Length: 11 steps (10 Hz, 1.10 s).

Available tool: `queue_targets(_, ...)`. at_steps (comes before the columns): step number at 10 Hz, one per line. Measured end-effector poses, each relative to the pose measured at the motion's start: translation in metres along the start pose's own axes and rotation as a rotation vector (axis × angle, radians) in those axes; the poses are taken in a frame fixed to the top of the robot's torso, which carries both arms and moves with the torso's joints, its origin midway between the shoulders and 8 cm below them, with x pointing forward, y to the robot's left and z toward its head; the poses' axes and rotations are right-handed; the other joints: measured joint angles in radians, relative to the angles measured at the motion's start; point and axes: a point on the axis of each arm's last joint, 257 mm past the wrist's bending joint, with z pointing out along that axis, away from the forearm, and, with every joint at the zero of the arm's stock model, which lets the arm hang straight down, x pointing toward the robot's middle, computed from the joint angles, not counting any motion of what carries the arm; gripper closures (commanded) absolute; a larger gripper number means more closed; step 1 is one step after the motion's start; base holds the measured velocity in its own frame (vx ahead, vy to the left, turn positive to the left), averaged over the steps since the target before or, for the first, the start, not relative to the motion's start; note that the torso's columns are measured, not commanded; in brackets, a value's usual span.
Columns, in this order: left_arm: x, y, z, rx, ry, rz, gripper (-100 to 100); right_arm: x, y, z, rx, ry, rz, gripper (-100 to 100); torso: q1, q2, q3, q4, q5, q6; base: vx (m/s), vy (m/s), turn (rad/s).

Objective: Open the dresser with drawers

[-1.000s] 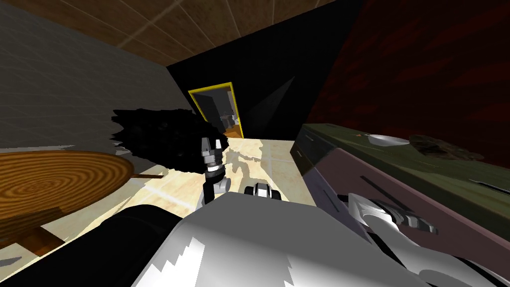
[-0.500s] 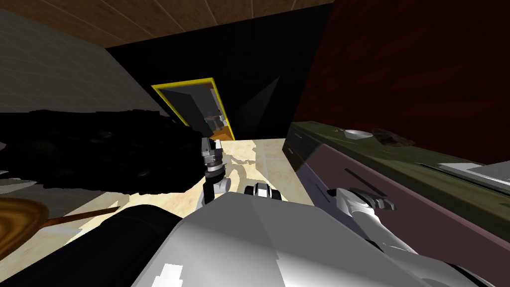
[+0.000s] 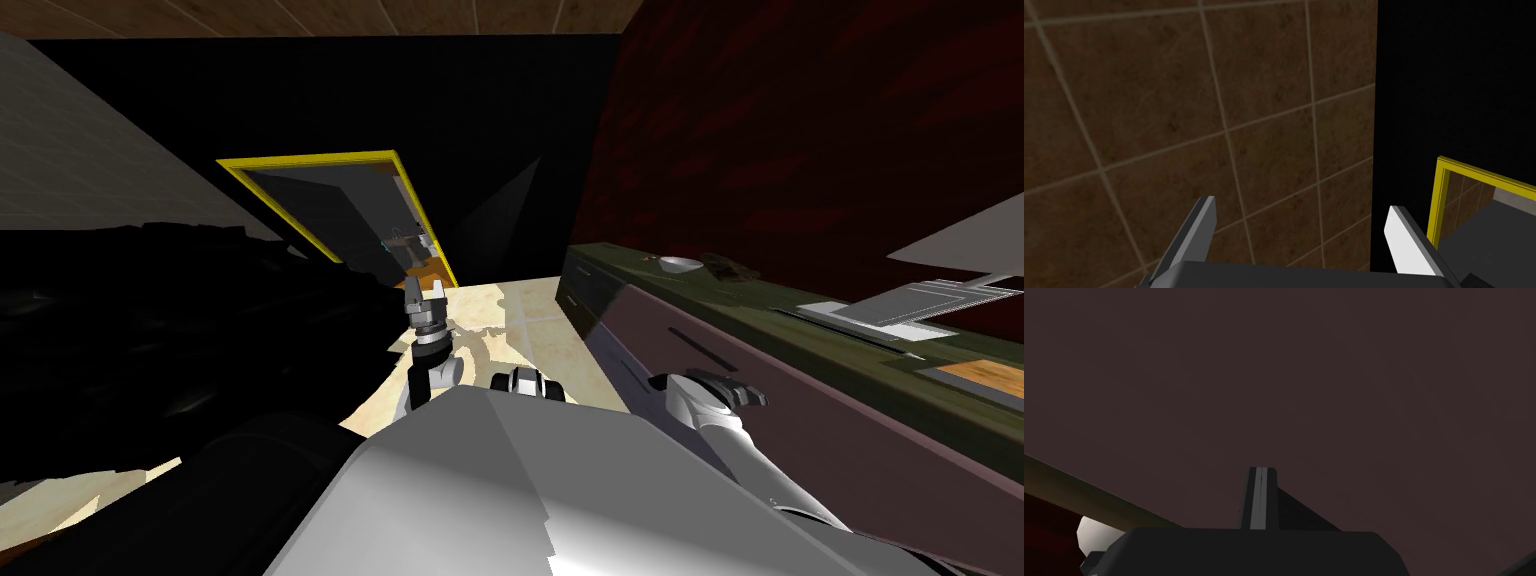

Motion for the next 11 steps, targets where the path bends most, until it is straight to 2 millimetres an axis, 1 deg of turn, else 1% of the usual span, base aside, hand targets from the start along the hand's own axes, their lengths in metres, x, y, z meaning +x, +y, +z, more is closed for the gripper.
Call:
queue_targets(3,0.000,0.000,0.000,0.000,0.000,0.000,0,-0.029,-0.012,0.018,0.000,-0.027,0.002,-100,0.002,0.000,0.001,0.000,0.001,0.001,0.005,0.069,-0.005)
queue_targets(4,0.000,0.000,0.000,0.000,0.000,0.000,0,-0.030,-0.012,0.019,-0.001,-0.028,0.001,-100,-0.001,0.000,0.000,0.000,0.000,0.002,0.000,0.009,0.000)
queue_targets(5,0.000,0.000,0.000,0.000,0.000,0.000,0,-0.030,-0.011,0.019,-0.001,-0.028,0.001,100,-0.003,-0.001,0.000,0.000,-0.001,0.002,0.000,0.000,0.000)
queue_targets(6,0.000,0.000,0.000,0.000,0.000,0.000,0,-0.030,-0.011,0.019,-0.001,-0.028,0.001,100,-0.002,-0.001,0.000,0.000,-0.001,0.002,-0.030,0.115,-0.003)
queue_targets(7,0.000,0.000,0.000,0.000,0.000,0.000,0,-0.032,-0.012,0.020,0.000,-0.030,0.002,100,0.006,0.000,0.000,0.000,0.001,0.001,-0.040,0.175,-0.016)
queue_targets(8,0.000,0.000,0.000,0.000,0.000,0.000,0,-0.033,-0.012,0.020,-0.001,-0.030,0.001,100,0.008,0.000,0.001,0.000,0.003,0.001,-0.058,0.197,-0.011)
queue_targets(10,0.000,0.000,0.000,0.000,0.000,0.000,0,-0.037,-0.013,0.021,-0.001,-0.033,0.000,100,0.004,0.001,0.001,0.000,0.001,0.001,-0.058,0.224,-0.011)
queue_targets(11,0.000,0.000,0.000,0.000,0.000,0.000,0,-0.039,-0.013,0.022,-0.002,-0.034,0.000,100,0.001,-0.002,-0.001,0.000,0.000,0.001,-0.016,0.104,-0.009)
